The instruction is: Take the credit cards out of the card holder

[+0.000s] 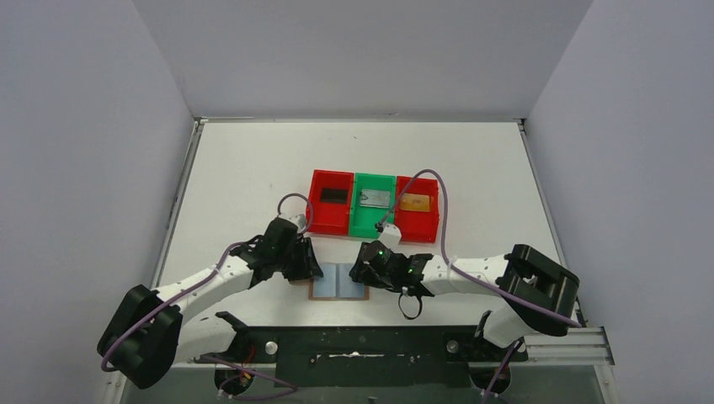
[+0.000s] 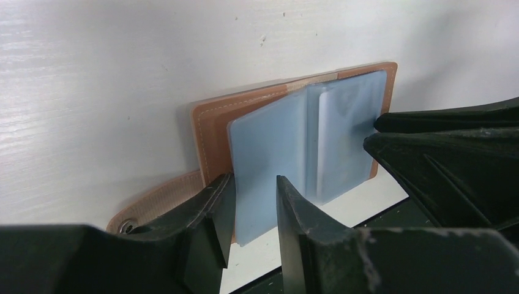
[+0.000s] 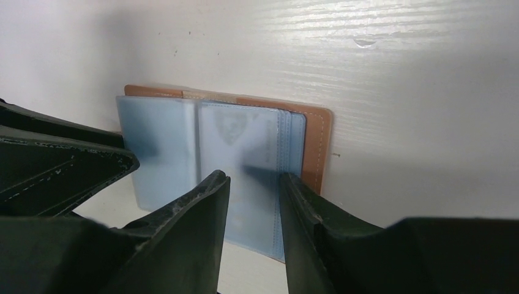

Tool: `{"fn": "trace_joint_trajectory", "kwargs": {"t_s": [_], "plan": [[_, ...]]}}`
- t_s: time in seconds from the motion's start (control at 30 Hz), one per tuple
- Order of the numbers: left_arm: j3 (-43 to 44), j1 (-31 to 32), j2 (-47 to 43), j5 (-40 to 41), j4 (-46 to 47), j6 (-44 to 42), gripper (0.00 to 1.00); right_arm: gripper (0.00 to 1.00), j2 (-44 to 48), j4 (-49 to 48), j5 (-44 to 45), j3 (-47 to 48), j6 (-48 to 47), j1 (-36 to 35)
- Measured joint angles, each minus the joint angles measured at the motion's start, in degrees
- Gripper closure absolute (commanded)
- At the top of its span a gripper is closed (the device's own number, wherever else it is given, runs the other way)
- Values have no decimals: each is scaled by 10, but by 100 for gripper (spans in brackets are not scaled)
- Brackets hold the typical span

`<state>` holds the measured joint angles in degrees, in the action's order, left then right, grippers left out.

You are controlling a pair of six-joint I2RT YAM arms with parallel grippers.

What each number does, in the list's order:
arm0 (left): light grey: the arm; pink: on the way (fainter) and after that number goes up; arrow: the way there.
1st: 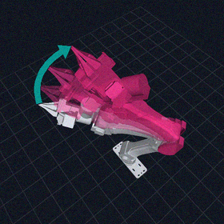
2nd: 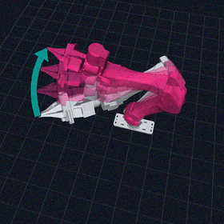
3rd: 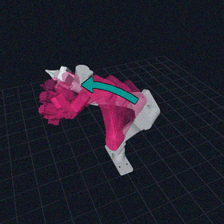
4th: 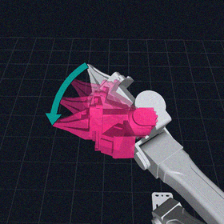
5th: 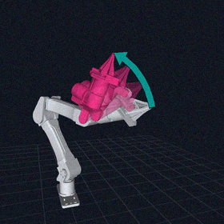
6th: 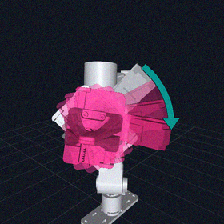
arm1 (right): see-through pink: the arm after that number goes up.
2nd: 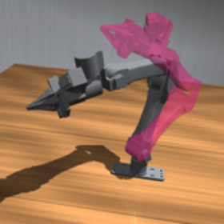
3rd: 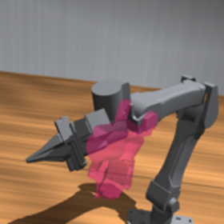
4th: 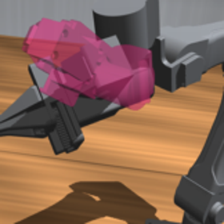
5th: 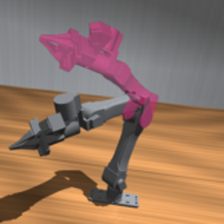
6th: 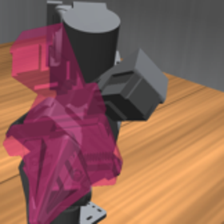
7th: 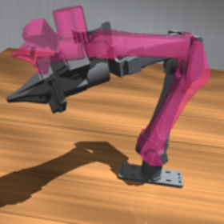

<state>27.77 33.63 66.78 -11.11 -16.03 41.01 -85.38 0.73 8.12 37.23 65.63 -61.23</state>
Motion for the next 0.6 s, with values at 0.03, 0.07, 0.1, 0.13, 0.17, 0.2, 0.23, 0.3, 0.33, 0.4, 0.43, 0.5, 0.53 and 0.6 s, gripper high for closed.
{"fn": "trace_joint_trajectory", "kwargs": {"t_s": [0.03, 0.07, 0.1, 0.13, 0.17, 0.2, 0.23, 0.3, 0.33, 0.4, 0.43, 0.5, 0.53, 0.6], "plan": [[0, 2, 0, 0, 0, 1, 74, 65, -2, 1, 0, 3, -3, 0], [0, 4, 0, 0, 0, 3, 76, 65, -6, 3, 0, 8, -5, 0], [-1, 5, 0, 0, 1, 3, 77, 65, -10, 4, 0, 12, -6, 0], [-2, 6, 0, 0, 2, 4, 78, 65, -14, 6, 0, 17, -7, 0], [-3, 7, 0, -1, 4, 5, 79, 65, -18, 9, 0, 22, -9, 0], [-5, 8, 0, -1, 7, 6, 80, 65, -22, 10, 0, 27, -9, 0], [-7, 9, 1, -3, 10, 7, 80, 65, -25, 11, 0, 30, -11, 0], [-12, 12, 2, -4, 17, 9, 81, 65, -26, 11, -2, 31, -13, 0], [-14, 13, 2, -5, 19, 10, 81, 64, -26, 11, -2, 31, -14, 0], [-18, 14, 3, -7, 23, 12, 82, 64, -26, 10, -7, 31, -16, 0], [-20, 14, 4, -7, 24, 13, 82, 64, -26, 8, -11, 31, -17, 0], [-24, 16, 4, -8, 28, 16, 82, 64, -26, -4, -23, 31, -20, 0], [-26, 16, 4, -9, 28, 17, 82, 64, -26, -12, -30, 31, -20, 1], [-28, 16, 4, -9, 31, 19, 83, 64, -26, -29, -46, 32, -22, 2]]}}
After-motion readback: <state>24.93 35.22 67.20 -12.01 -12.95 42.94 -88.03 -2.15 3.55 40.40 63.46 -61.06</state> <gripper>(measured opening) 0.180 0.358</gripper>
